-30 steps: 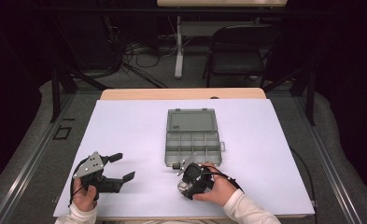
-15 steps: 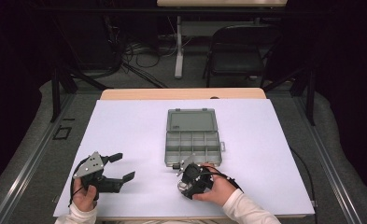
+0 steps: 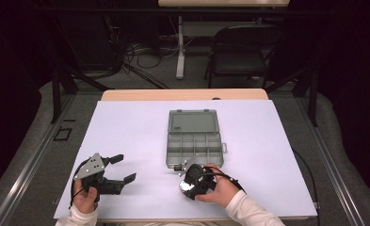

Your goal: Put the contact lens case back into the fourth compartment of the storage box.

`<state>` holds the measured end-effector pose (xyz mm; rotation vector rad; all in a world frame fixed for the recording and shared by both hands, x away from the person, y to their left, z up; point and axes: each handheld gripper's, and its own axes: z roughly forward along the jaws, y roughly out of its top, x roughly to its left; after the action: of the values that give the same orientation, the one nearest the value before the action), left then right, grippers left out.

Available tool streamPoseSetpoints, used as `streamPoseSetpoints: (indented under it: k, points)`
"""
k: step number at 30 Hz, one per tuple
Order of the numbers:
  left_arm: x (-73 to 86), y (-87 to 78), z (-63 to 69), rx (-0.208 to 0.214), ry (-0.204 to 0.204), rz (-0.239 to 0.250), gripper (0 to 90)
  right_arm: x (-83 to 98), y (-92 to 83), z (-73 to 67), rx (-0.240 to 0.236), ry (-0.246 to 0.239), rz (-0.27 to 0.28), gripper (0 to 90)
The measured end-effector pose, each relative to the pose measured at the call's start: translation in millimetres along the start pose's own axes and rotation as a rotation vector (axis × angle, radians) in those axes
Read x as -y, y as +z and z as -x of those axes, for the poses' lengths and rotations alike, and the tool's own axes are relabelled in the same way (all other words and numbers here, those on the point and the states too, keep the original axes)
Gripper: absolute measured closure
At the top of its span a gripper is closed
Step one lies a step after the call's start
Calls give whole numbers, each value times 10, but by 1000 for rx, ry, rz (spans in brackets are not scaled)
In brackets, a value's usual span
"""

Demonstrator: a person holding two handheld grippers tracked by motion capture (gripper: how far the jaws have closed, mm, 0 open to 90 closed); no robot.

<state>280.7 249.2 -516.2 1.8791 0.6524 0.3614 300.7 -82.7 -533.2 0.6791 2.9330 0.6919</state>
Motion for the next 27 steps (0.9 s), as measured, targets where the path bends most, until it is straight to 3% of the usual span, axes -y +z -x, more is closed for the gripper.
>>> streamPoseSetpoints:
  k: [3,9,10,14,17,27]
  points:
    - [1,3,3,-2,-2,2,160,8,-28,11,0,16,7,486]
    - [0,4,4,-3,-2,1,160,6,-99,23,9,12,20,486]
    - [2,7,-3,14,-2,4,160,4,-110,22,10,10,22,486]
    - [0,4,4,-3,-2,1,160,-6,-142,13,4,6,15,486]
    - [2,5,-4,13,-1,3,160,-10,-151,5,10,-2,8,486]
    - [2,5,2,3,0,1,160,-16,-215,35,22,3,27,486]
